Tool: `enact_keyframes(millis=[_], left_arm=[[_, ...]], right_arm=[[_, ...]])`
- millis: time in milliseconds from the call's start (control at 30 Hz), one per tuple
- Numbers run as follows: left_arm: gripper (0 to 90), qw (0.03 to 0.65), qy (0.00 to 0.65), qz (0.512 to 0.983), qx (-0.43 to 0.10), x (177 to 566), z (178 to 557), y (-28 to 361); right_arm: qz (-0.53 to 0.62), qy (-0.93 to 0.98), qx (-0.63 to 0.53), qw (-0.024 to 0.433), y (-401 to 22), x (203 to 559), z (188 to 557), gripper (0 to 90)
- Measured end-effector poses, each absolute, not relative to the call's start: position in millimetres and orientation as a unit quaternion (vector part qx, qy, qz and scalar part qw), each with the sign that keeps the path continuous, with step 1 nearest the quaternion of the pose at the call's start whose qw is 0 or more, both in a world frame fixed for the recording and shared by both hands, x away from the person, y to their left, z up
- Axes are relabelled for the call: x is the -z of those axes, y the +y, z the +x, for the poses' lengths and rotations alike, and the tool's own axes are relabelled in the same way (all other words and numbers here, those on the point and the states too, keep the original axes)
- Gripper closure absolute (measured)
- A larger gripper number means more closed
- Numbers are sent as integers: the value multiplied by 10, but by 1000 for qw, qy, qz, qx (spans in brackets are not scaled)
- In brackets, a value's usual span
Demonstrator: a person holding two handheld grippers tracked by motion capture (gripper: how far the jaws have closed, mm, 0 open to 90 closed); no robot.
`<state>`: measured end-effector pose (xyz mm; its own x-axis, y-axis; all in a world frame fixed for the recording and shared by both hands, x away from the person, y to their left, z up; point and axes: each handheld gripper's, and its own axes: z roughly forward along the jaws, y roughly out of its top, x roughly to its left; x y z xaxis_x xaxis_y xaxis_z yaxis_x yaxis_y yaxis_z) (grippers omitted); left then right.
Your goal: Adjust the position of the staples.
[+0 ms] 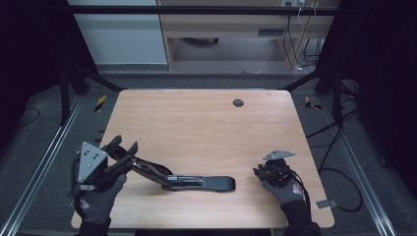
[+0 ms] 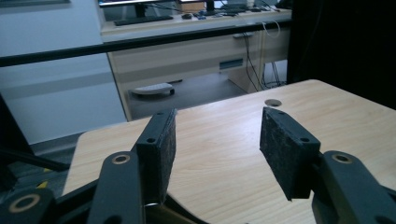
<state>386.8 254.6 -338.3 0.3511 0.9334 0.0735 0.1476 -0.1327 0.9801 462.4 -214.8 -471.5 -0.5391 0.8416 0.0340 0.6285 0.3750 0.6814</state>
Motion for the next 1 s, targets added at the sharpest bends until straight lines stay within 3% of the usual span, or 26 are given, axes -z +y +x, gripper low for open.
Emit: enact_keyframes(millis=[600,1000], left_arm=[[452,482,478,600,-424,3506,3724,3192],[448,442,510,618,-403,3935,3792,3292]], right_arm=[[453,812,-330,164,-2215,4671,4575,714],[450,818,-323,155,-2198,4674,4596,713]])
